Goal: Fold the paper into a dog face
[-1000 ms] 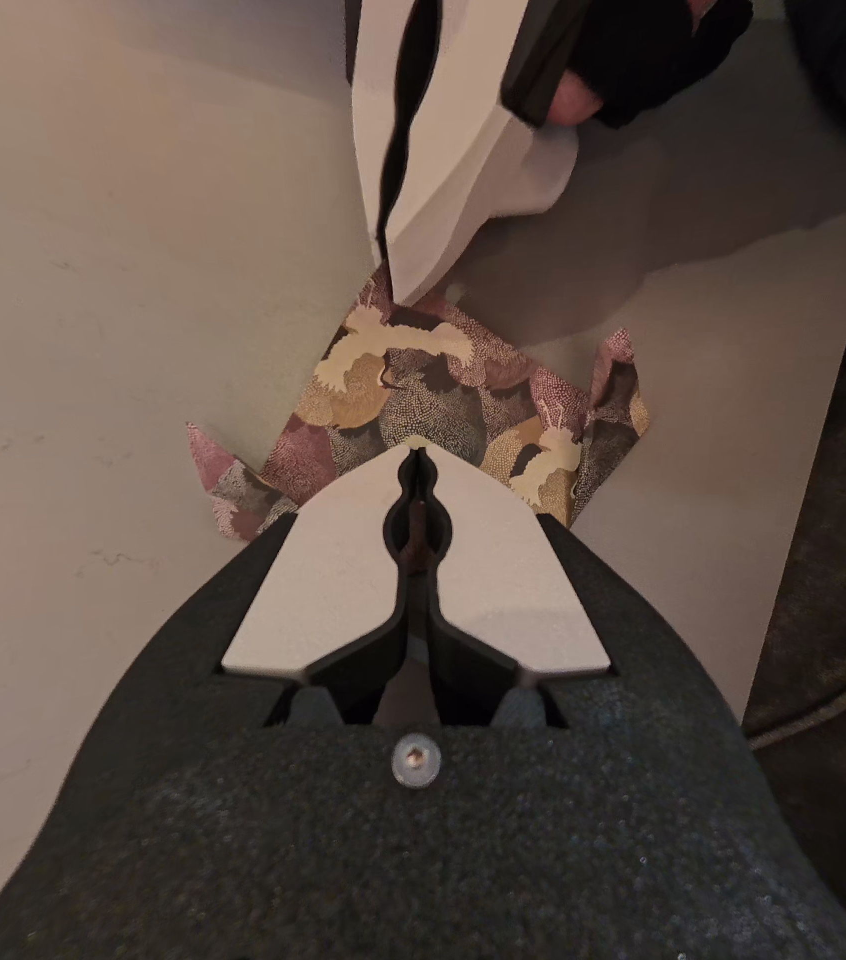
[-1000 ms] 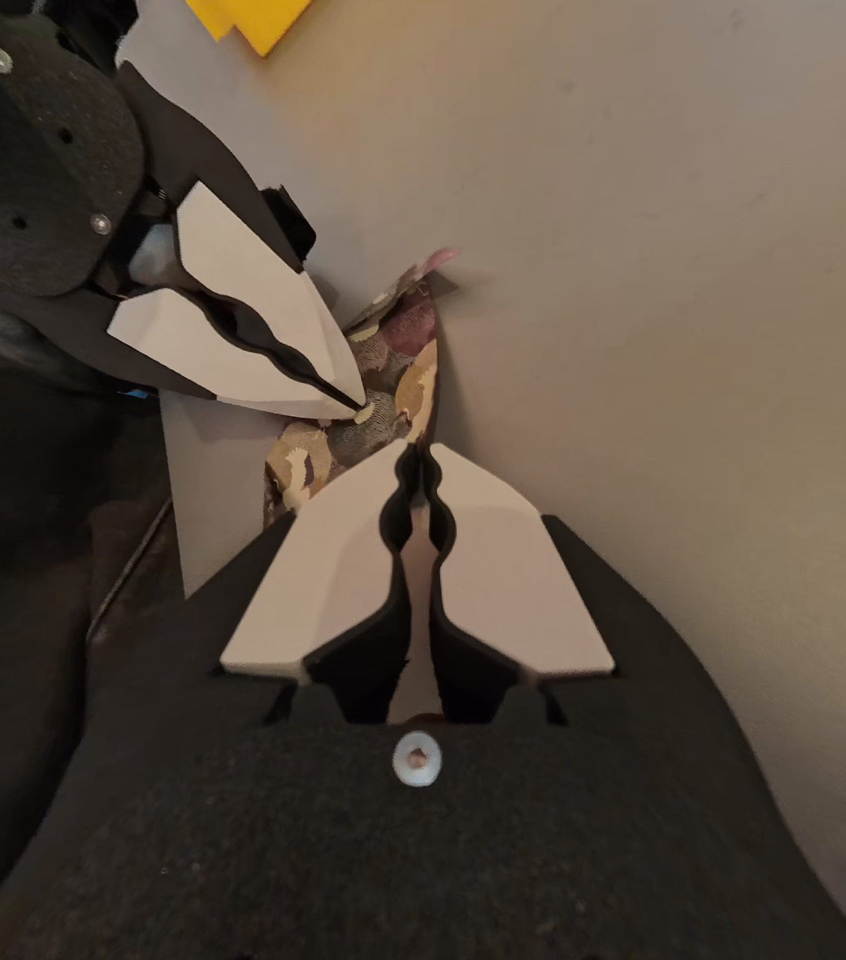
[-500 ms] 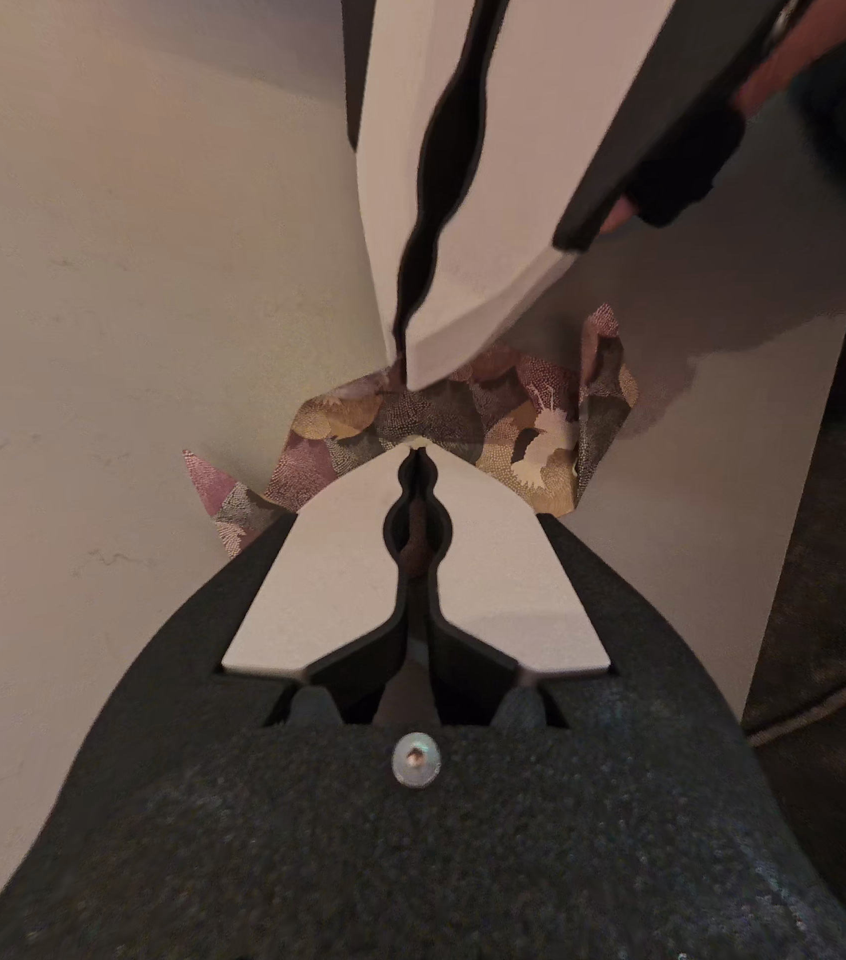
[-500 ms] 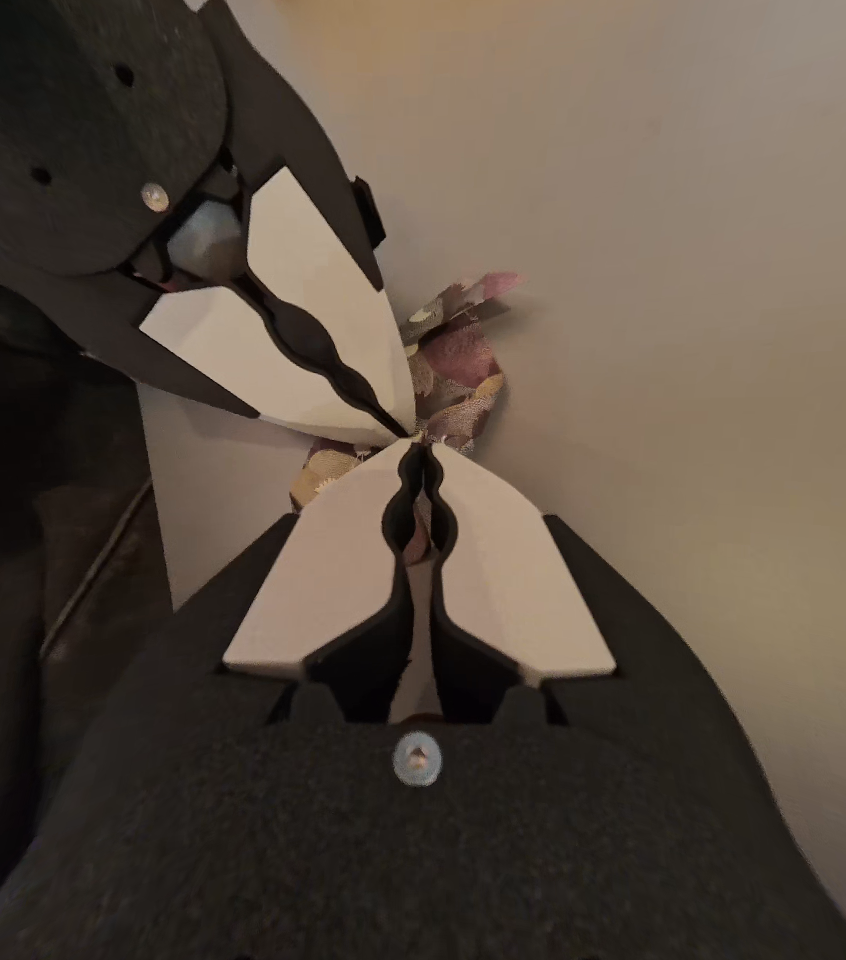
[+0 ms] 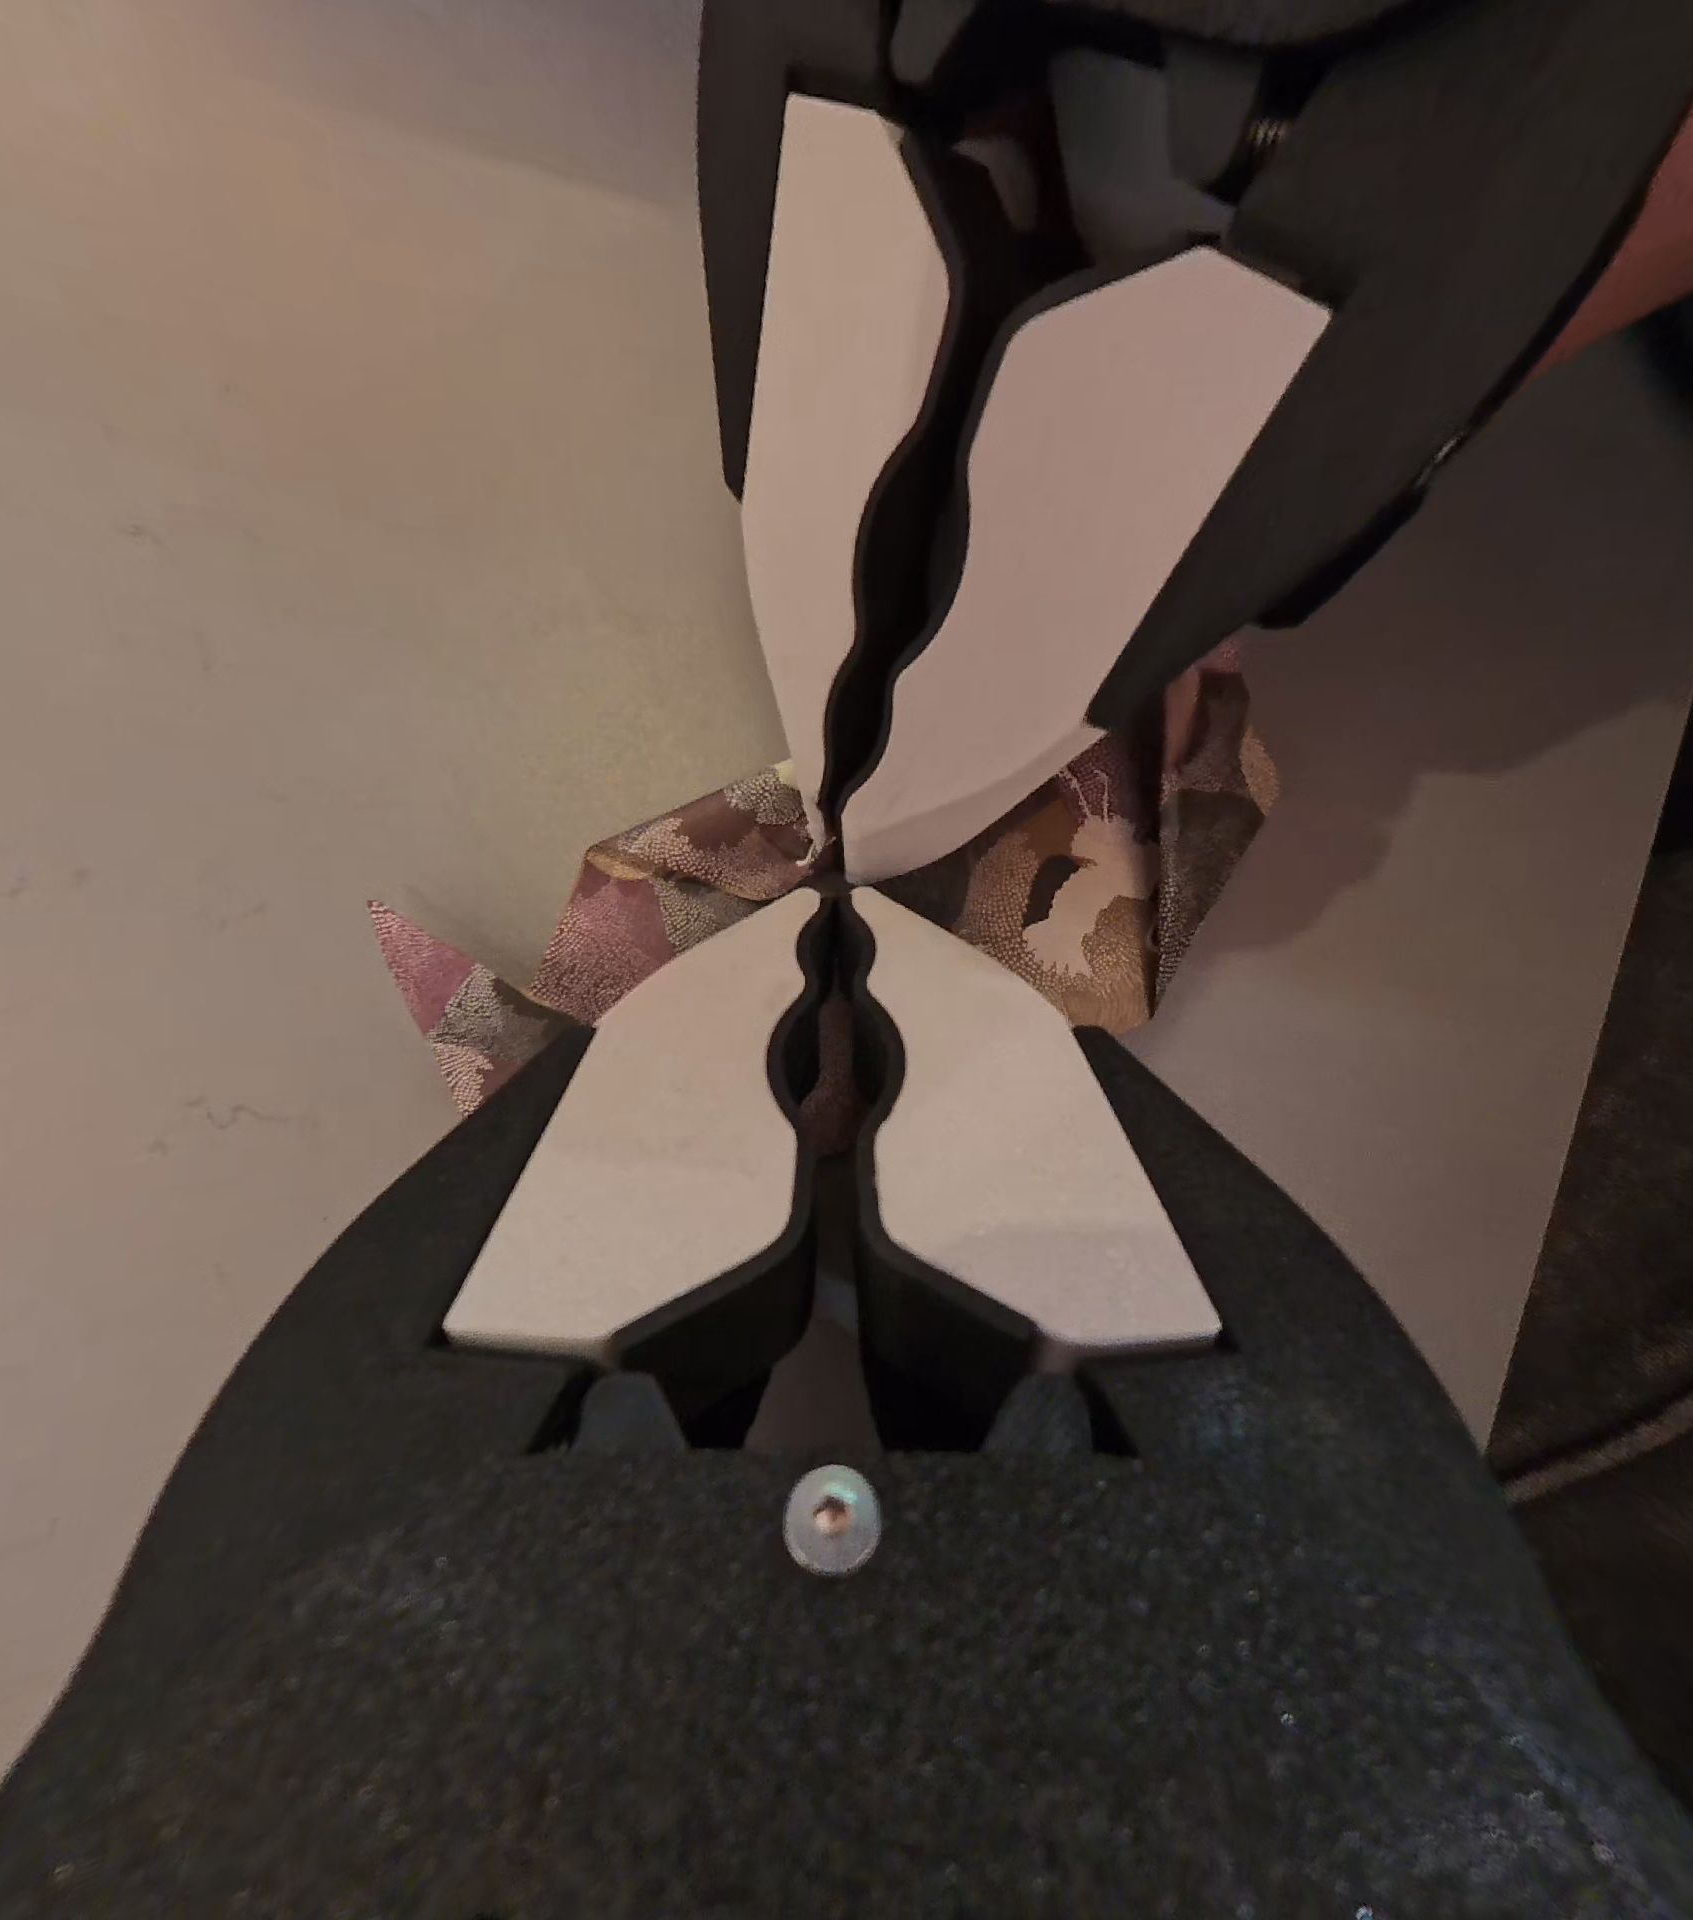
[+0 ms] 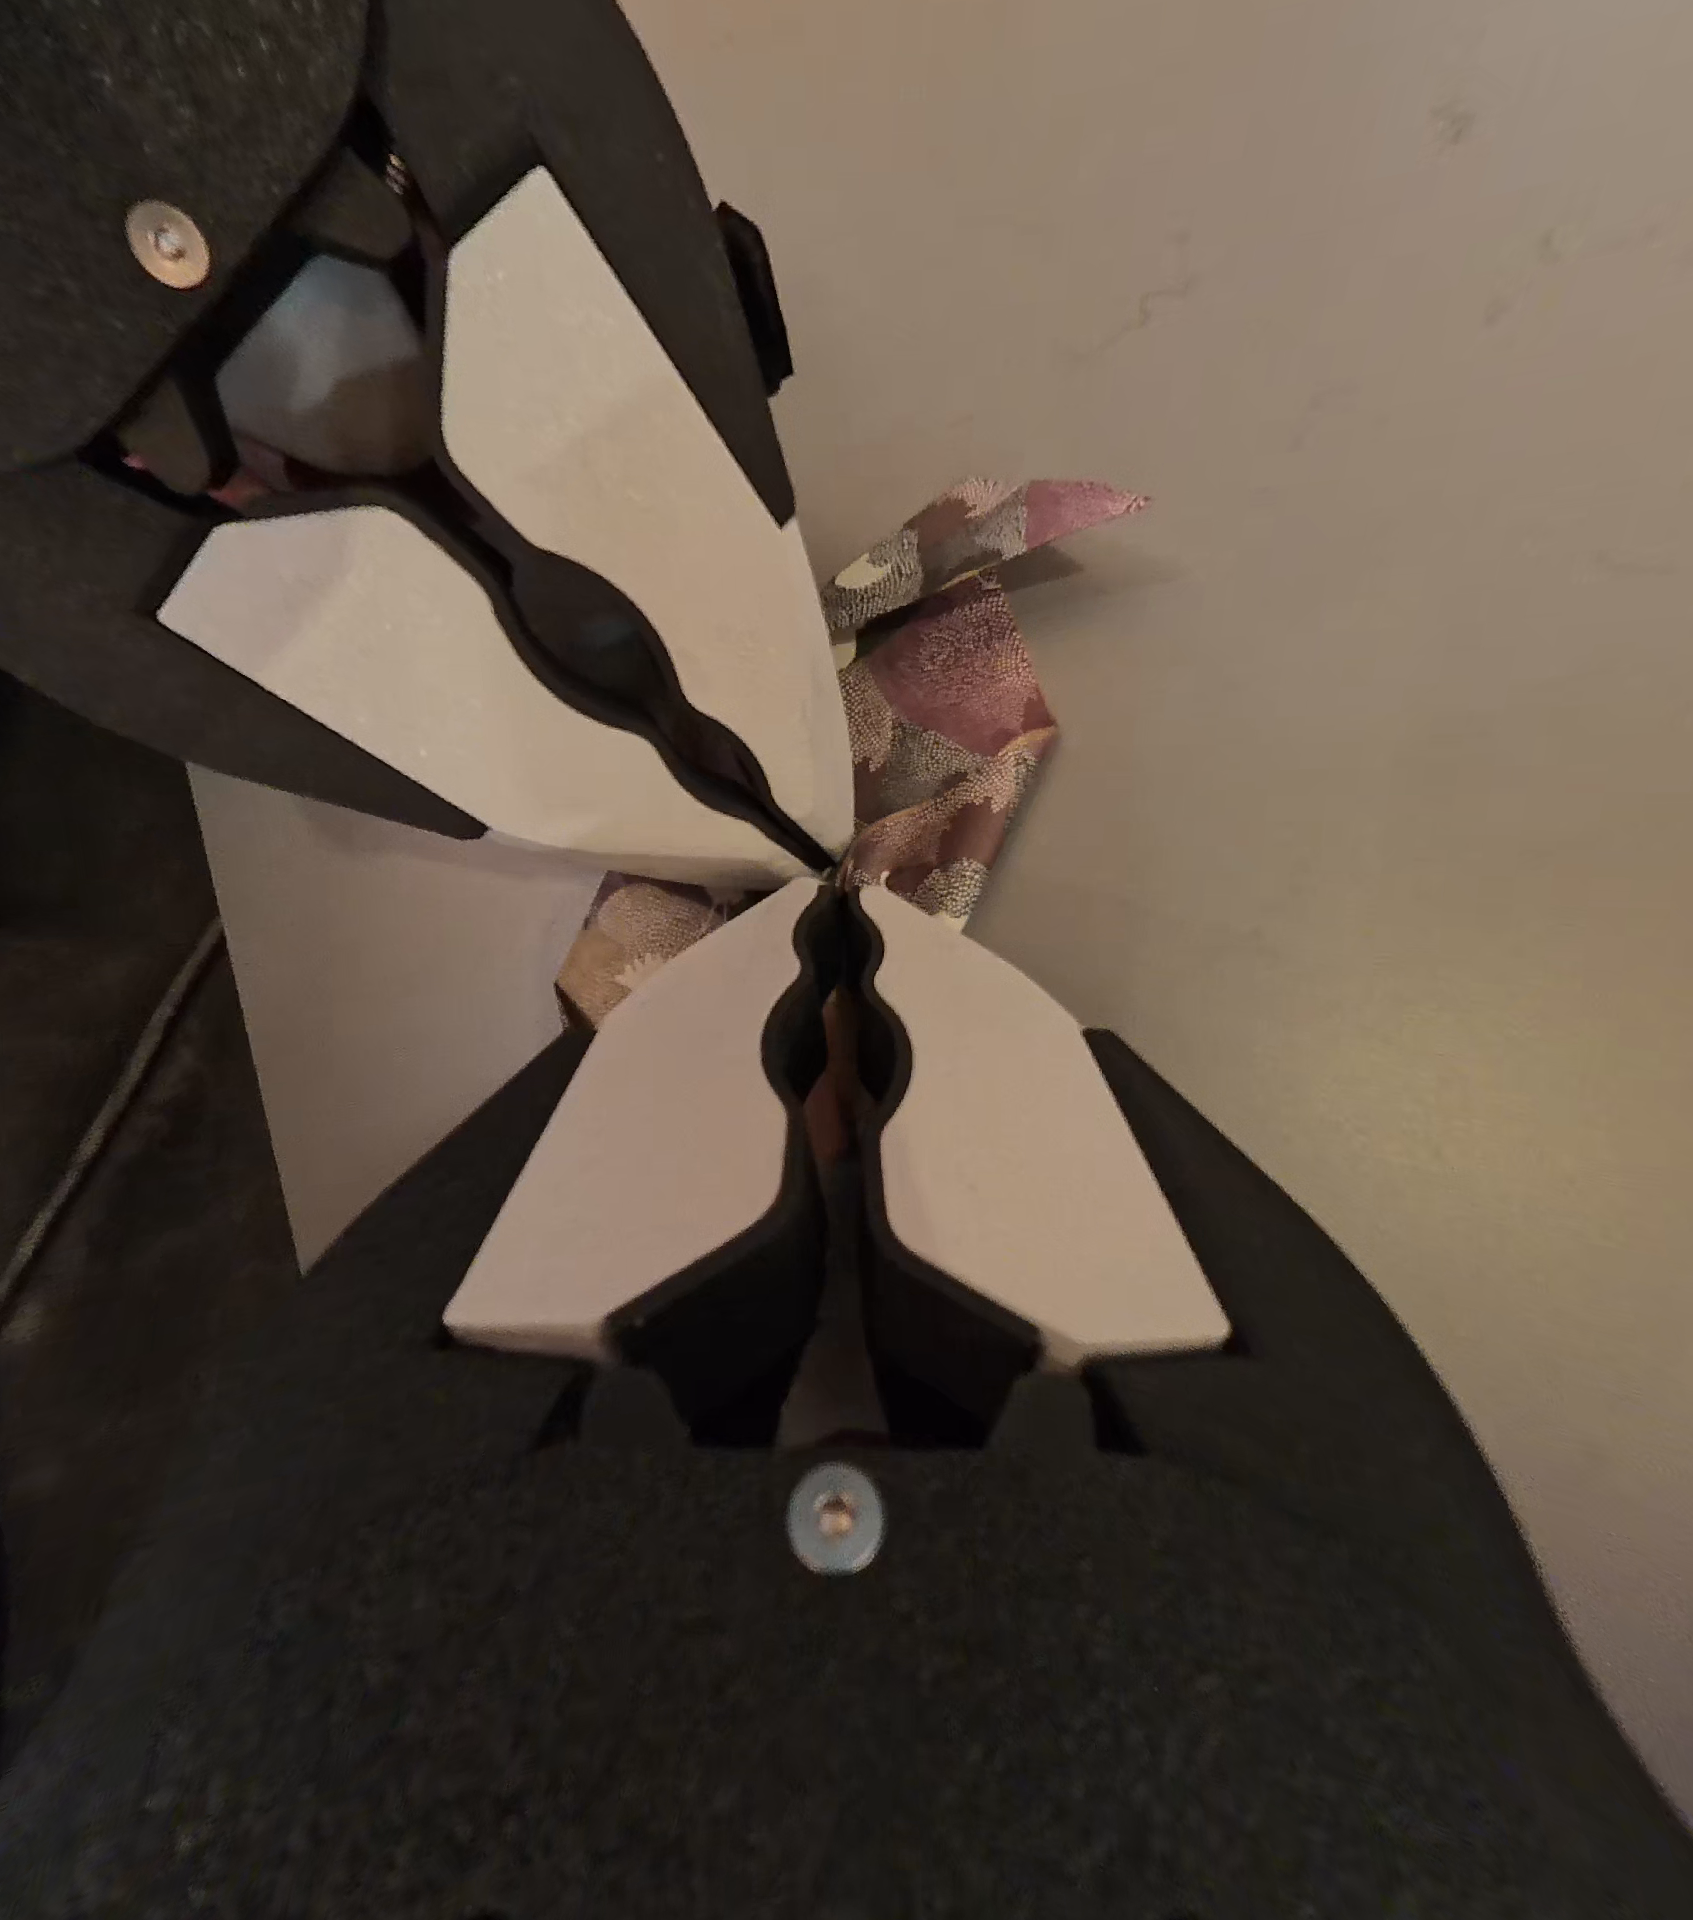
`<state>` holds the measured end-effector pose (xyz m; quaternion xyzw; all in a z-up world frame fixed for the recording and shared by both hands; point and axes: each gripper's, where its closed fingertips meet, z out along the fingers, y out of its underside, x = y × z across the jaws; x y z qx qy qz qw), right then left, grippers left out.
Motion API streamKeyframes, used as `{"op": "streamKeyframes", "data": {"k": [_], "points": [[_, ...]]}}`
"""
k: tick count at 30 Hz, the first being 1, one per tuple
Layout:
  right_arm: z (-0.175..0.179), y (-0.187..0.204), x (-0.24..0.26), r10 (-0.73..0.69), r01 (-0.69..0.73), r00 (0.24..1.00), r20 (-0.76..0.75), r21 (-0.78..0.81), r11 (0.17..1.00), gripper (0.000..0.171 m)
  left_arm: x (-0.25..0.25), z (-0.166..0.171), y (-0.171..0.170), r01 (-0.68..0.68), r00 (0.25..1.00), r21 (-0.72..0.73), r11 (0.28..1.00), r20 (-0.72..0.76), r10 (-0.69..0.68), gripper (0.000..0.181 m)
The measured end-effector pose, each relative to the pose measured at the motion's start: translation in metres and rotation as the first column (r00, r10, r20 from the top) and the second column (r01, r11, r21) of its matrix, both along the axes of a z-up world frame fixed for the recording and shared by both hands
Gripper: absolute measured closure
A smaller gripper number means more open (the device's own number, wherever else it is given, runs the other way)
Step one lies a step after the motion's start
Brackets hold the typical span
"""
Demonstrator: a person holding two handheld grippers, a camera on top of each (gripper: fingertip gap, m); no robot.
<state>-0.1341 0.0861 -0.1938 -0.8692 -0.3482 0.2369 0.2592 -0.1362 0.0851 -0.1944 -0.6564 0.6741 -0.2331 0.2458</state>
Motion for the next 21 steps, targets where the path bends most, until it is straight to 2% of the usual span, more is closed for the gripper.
{"op": "streamKeyframes", "data": {"k": [8, 15, 21], "points": [[0.0, 0.0, 0.0, 0.005, -0.007, 0.999, 0.051, 0.036, 0.999, 0.171, -0.006, 0.002, 0.002, -0.02, 0.999, -0.019, 1.0, -0.037, 0.019, 0.173], [0.0, 0.0, 0.0, 0.025, -0.03, 0.997, 0.072, 0.074, 0.997, 0.171, 0.001, 0.018, 0.012, -0.044, 0.998, -0.007, 0.999, 0.033, 0.045, 0.181], [0.0, -0.001, -0.001, 0.026, -0.033, 0.997, 0.074, 0.083, 0.996, 0.169, 0.014, 0.014, 0.022, -0.048, 0.999, 0.03, 0.998, -0.018, 0.049, 0.181]]}}
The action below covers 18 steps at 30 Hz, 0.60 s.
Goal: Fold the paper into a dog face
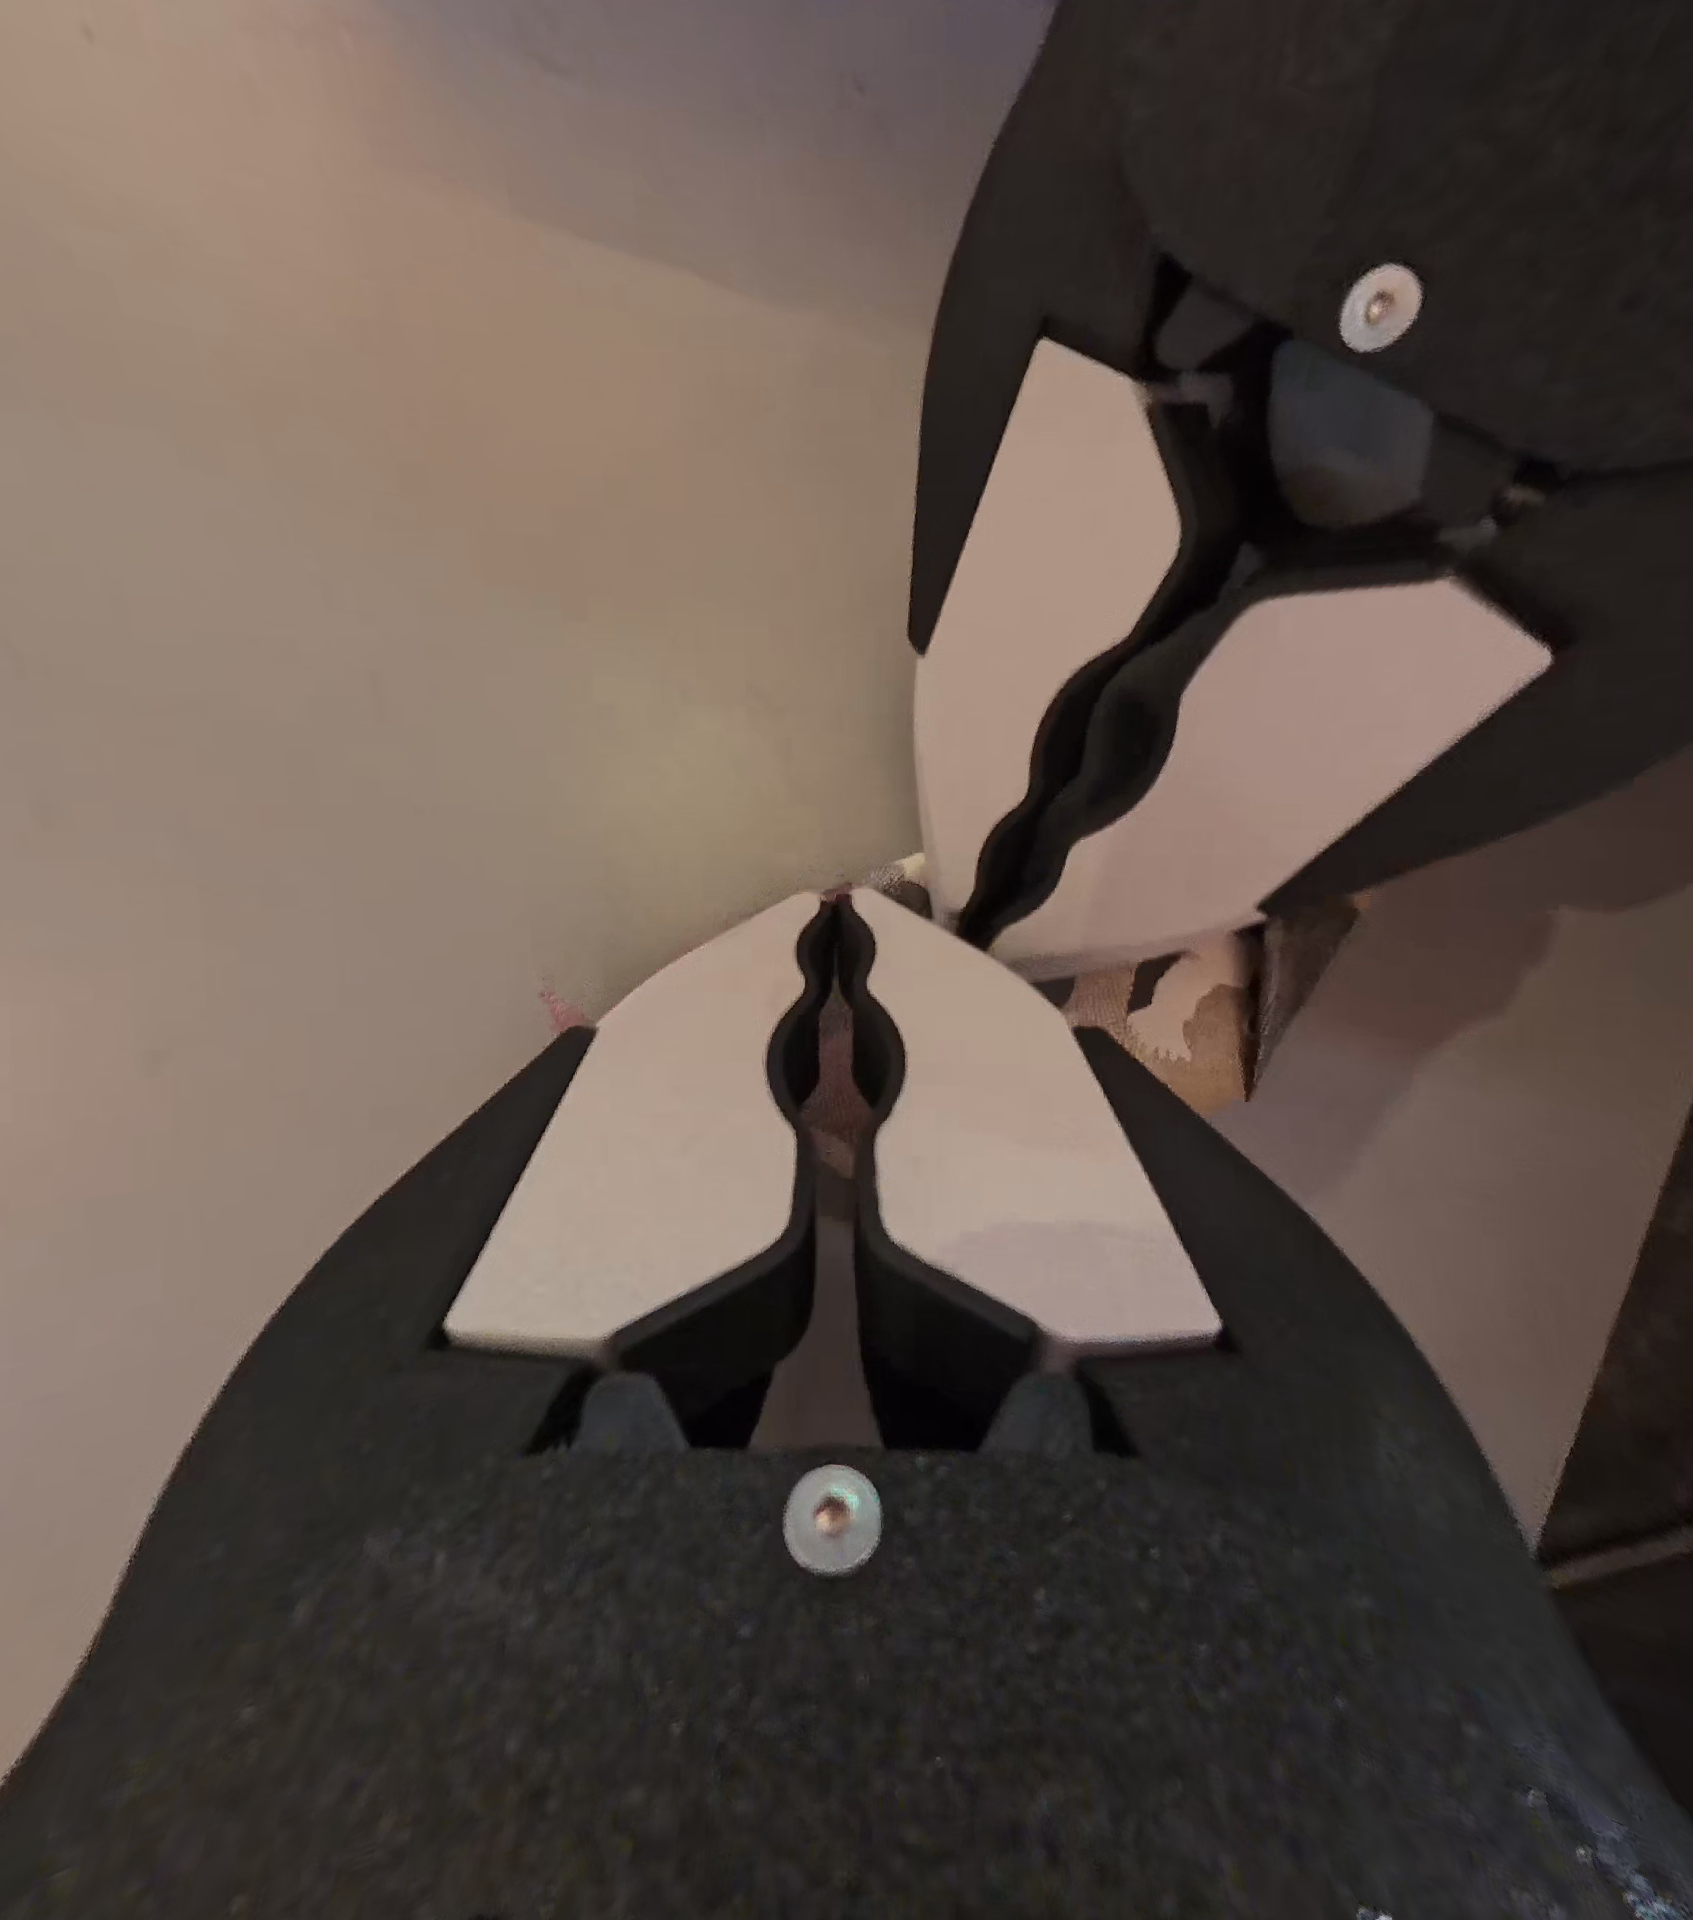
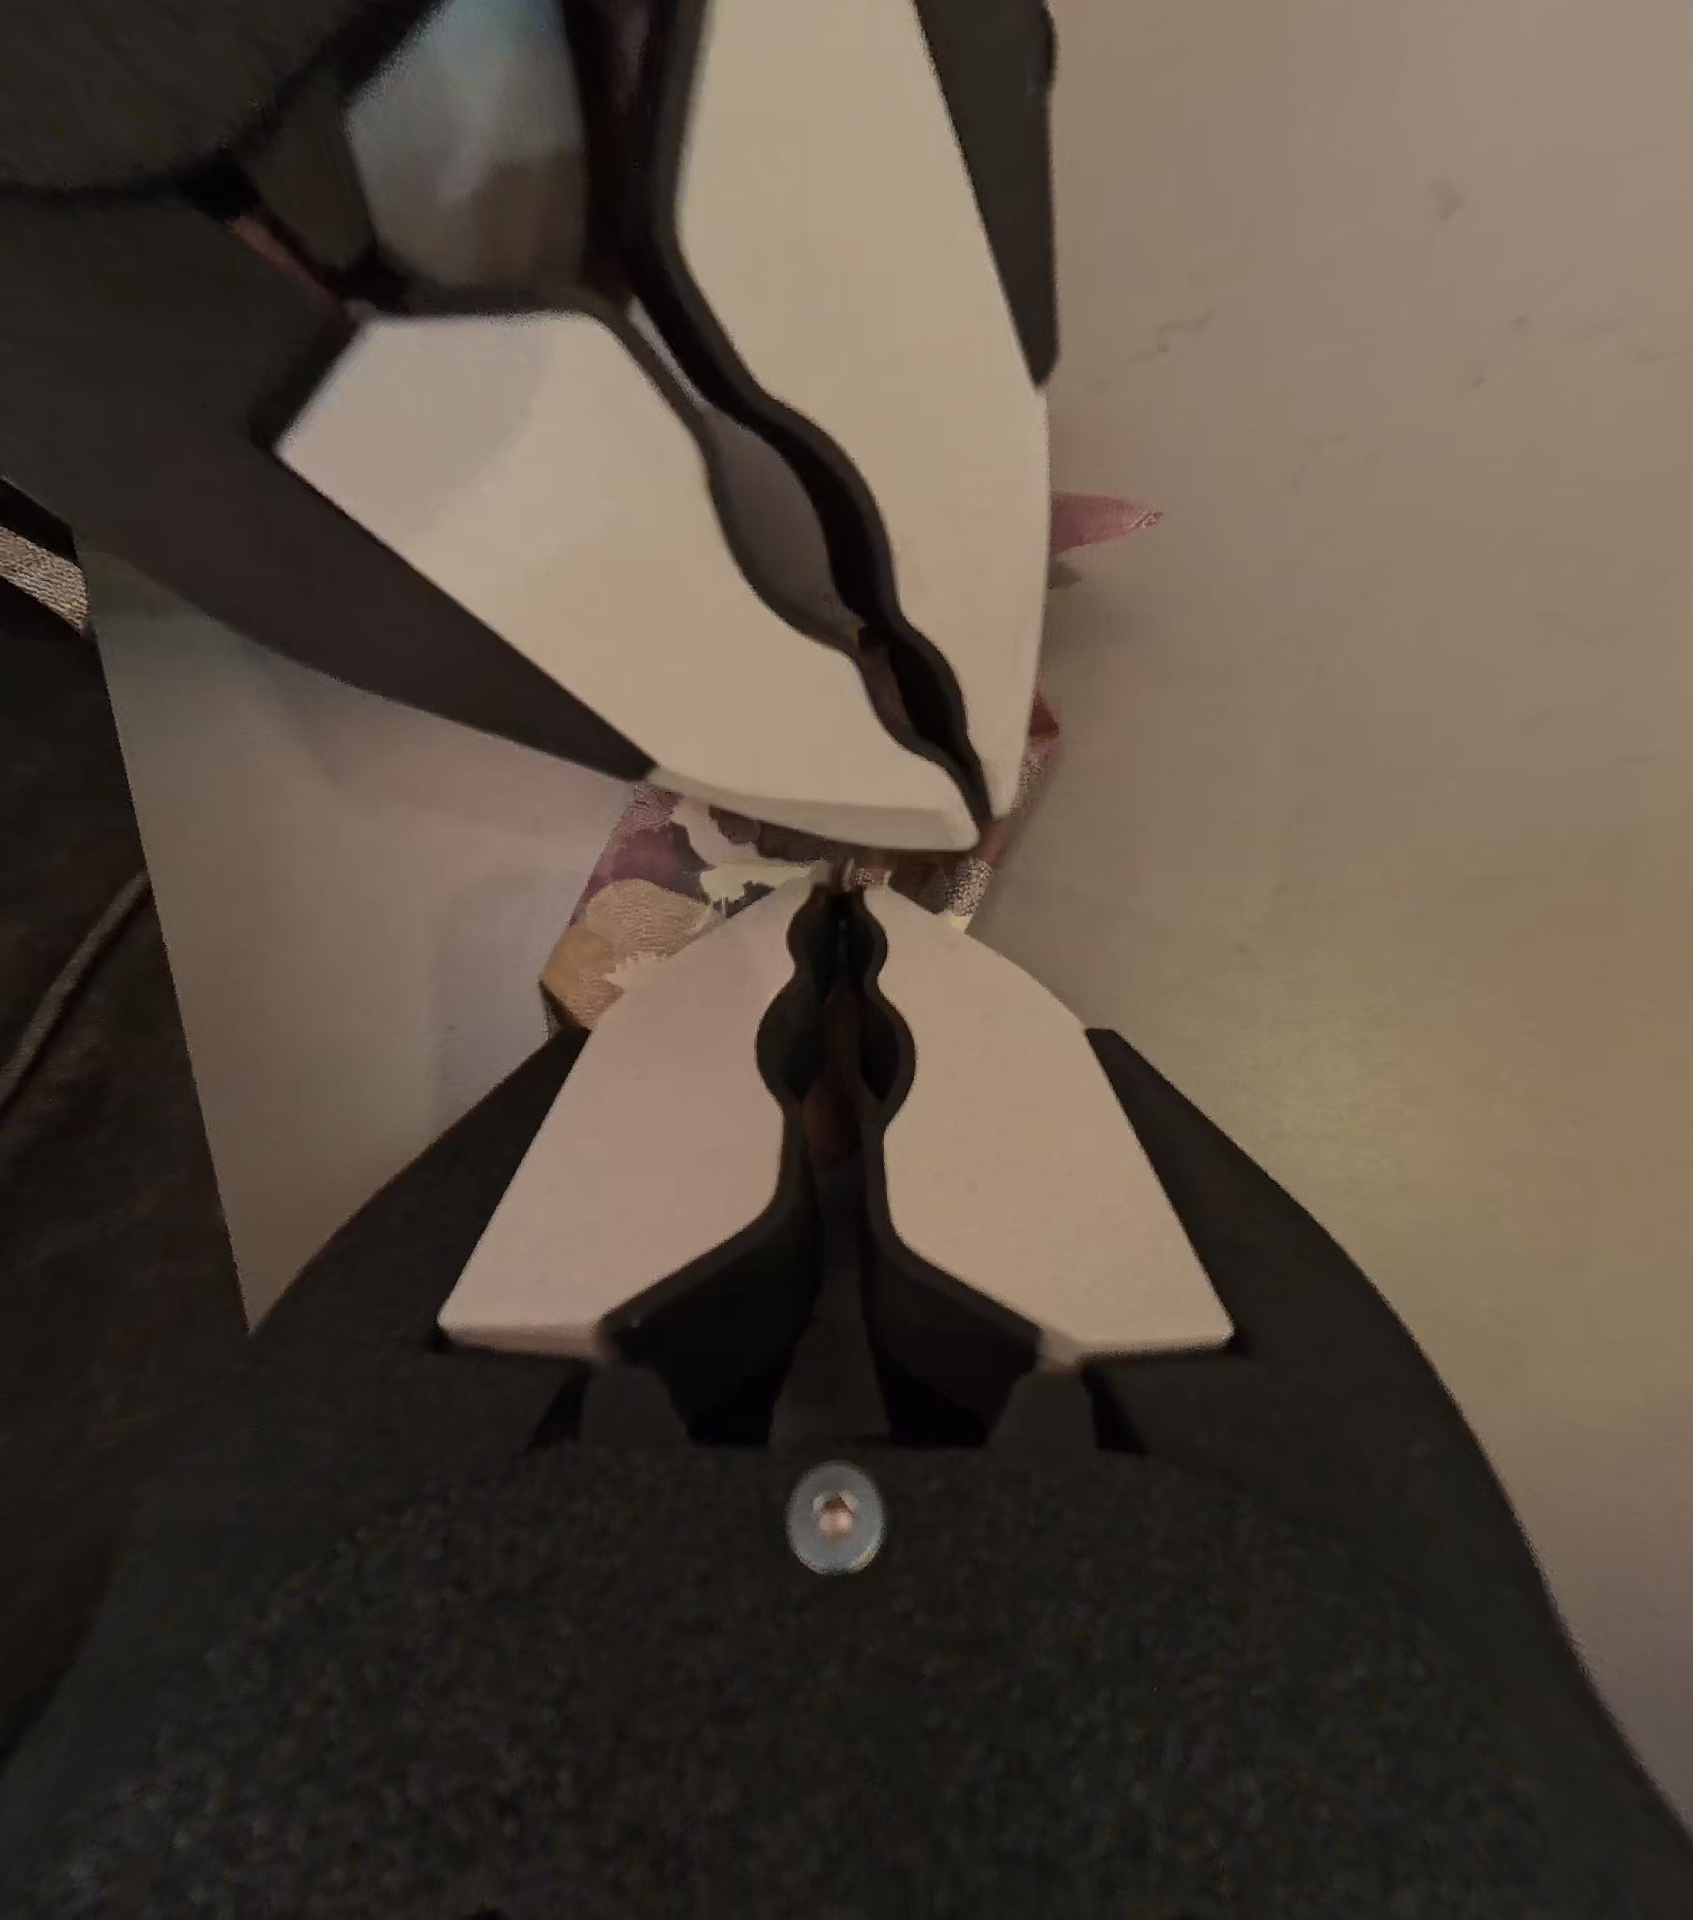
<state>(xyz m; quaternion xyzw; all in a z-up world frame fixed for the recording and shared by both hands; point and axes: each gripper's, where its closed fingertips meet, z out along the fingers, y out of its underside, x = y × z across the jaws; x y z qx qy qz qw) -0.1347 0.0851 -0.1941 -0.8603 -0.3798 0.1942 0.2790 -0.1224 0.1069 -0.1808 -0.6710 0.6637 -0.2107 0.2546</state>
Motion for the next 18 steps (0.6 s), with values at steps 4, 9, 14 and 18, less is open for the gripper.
{"op": "streamKeyframes", "data": {"k": [4, 9, 14, 18], "points": [[0.001, -0.002, -0.001, 0.009, -0.009, 1.0, -0.009, 0.001, 1.0, 0.164, 0.004, -0.008, -0.001, 0.002, 1.0, -0.012, 1.0, -0.03, -0.002, 0.181], [0.001, -0.005, -0.003, 0.01, -0.01, 0.999, -0.031, -0.007, 1.0, 0.158, -0.001, -0.014, 0.001, -0.009, 0.997, 0.004, 1.0, -0.071, 0.01, 0.181], [0.002, -0.008, -0.005, 0.004, -0.006, 0.997, -0.081, -0.016, 1.0, 0.154, 0.0, -0.014, 0.001, -0.013, 0.998, 0.001, 1.0, -0.066, 0.013, 0.181], [0.004, -0.015, -0.004, 0.033, -0.038, 0.992, -0.12, -0.04, 0.998, 0.156, 0.001, -0.014, 0.001, -0.029, 0.998, -0.034, 0.999, -0.06, 0.027, 0.181]]}}
